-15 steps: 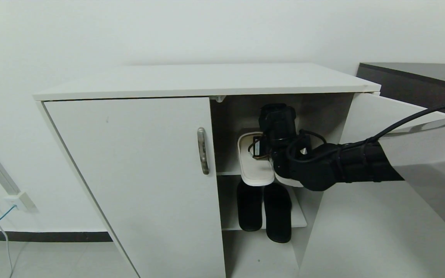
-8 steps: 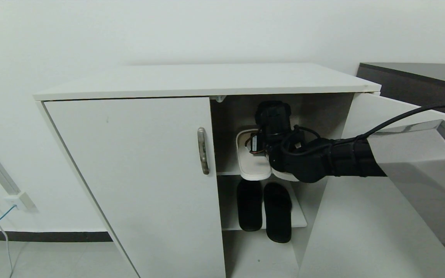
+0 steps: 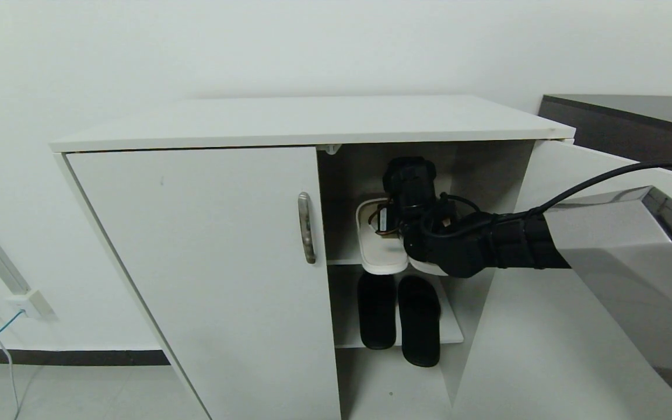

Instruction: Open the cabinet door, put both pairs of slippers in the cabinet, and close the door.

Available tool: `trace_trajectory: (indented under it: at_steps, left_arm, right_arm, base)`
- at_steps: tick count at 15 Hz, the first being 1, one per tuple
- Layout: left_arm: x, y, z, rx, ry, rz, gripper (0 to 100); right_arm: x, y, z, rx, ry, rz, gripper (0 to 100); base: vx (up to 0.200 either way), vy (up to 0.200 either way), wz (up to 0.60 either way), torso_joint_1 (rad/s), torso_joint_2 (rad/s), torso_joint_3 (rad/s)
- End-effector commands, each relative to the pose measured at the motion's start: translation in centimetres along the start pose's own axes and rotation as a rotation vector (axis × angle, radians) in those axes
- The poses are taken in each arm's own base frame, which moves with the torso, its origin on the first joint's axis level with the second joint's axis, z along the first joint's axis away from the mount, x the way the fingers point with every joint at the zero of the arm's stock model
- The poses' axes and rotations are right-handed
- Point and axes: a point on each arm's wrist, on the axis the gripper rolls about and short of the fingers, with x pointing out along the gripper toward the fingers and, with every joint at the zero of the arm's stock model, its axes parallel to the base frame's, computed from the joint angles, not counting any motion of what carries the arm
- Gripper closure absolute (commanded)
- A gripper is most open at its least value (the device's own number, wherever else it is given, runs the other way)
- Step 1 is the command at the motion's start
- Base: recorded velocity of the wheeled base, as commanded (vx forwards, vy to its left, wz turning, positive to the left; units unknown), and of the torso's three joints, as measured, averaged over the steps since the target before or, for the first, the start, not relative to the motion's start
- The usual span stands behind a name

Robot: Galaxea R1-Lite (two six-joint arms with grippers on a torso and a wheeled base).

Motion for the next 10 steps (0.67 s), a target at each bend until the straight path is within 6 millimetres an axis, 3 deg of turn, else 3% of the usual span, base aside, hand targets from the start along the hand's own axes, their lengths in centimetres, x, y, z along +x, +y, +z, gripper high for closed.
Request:
trace_trajectory:
  at_steps: [1, 6, 7, 10]
  left_arm:
    - [0.01, 0.00, -0.02, -0.001, 0.003, 0.003, 100]
    - [0.01, 0.00, 0.00, -0.001, 0.001, 0.003, 100]
    - [0.01, 0.00, 0.00, -0.001, 0.001, 0.003, 100]
    - [0.01, 0.00, 0.00, -0.001, 0.001, 0.003, 100]
  right_arm:
    - [-0.02, -0.02, -0.14, -0.003, 0.004, 0.000, 100]
    - [-0.62, -0.14, -0.31, -0.012, 0.017, 0.003, 100]
    - [-0.58, -0.20, -0.30, -0.012, 0.016, 0.002, 0]
    - [-0.96, -0.37, -0.61, -0.025, 0.031, 0.002, 0]
  base:
    - [0.000, 0.000, 0.00, 0.000, 0.00, 0.000]
    - [0.000, 0.000, 0.00, 0.000, 0.00, 0.000]
    - [0.000, 0.000, 0.00, 0.000, 0.00, 0.000]
    - [0.000, 0.000, 0.00, 0.000, 0.00, 0.000]
